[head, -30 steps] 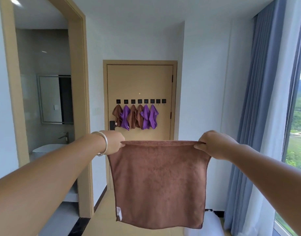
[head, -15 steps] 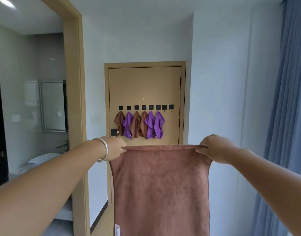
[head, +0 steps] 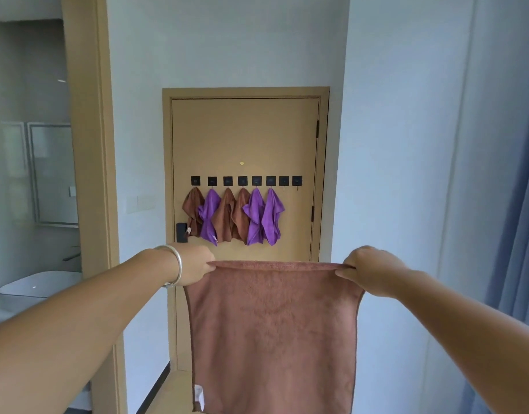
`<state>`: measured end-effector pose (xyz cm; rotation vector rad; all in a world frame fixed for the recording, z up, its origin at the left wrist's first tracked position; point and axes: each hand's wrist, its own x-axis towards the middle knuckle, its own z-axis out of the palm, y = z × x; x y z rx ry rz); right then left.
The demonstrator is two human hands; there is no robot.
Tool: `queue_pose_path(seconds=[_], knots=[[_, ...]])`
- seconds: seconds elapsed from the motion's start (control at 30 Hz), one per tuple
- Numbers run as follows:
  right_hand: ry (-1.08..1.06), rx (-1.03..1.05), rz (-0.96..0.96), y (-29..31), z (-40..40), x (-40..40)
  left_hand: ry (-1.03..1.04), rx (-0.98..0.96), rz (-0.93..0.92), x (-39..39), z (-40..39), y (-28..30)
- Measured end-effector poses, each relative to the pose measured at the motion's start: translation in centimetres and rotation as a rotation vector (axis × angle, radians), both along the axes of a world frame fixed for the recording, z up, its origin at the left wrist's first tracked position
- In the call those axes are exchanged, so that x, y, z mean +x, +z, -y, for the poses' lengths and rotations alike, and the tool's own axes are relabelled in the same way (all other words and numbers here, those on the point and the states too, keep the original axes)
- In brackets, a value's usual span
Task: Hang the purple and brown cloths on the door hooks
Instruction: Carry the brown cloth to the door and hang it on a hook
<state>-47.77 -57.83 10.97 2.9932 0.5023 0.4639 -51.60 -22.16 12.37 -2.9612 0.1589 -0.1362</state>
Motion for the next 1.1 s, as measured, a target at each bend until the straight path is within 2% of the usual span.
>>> queue_pose_path(seconds=[0.23, 0.5, 0.83, 1.1], knots=[[-0.076, 0.005, -0.022, 1.7, -4.0, 12.0, -0.059, -0.072, 0.001, 13.2, -3.8, 1.3], [-0.107, 0.025, -0.032, 1.5, -6.9, 23.4, -0.077, -0.044, 0.018, 25.5, -6.6, 1.3], [-0.109, 0.048, -0.060, 0.4, -7.9, 38.9, -0.054, -0.070, -0.030, 39.9, -7.3, -0.8], [-0.073, 0.126, -0.033, 1.7, -6.5, 54.2, 0.004, -0.101, 0.004, 53.0, -5.9, 1.8]])
